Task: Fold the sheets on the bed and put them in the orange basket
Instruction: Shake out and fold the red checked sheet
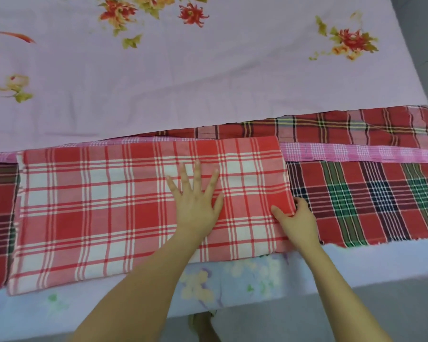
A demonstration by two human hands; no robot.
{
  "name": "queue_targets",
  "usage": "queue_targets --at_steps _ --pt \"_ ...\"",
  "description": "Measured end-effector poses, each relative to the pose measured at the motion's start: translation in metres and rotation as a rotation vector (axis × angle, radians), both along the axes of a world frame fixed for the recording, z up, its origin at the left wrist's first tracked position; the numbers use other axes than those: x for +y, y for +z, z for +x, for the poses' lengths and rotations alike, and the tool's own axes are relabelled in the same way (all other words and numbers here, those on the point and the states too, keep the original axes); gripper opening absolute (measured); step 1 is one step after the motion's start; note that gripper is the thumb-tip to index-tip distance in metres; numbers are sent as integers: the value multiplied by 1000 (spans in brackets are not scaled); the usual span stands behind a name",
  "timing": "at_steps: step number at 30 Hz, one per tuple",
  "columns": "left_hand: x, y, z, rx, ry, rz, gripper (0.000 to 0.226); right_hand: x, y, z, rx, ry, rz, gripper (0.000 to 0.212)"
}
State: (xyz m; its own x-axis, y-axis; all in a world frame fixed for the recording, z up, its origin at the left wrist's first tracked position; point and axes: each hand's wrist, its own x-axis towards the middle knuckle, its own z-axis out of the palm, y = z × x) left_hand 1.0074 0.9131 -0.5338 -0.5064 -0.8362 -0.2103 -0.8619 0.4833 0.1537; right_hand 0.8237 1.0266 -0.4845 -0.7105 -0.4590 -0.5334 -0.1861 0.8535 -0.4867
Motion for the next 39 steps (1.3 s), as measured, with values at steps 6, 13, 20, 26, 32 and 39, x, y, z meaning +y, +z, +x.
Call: queue_targets --at_steps 6,13,20,26,32,39 --pt "-2 25 19 173 18 166 58 -23 79 7 -389 142 -72 46" --pt "-28 75 114 1057 1204 754 34 -77 121 174 -6 724 -130 83" --pt "-62 66 168 1002 1185 879 39 -86 40 271 -113 1086 196 74" --pt "-57 66 145 573 752 555 40 -56 39 203 290 600 -167 32" --pt "-63 57 145 552 855 311 31 -63 17 167 -22 269 -72 44" --pt "-55 58 178 540 772 458 35 -84 47 175 -610 -48 -194 50"
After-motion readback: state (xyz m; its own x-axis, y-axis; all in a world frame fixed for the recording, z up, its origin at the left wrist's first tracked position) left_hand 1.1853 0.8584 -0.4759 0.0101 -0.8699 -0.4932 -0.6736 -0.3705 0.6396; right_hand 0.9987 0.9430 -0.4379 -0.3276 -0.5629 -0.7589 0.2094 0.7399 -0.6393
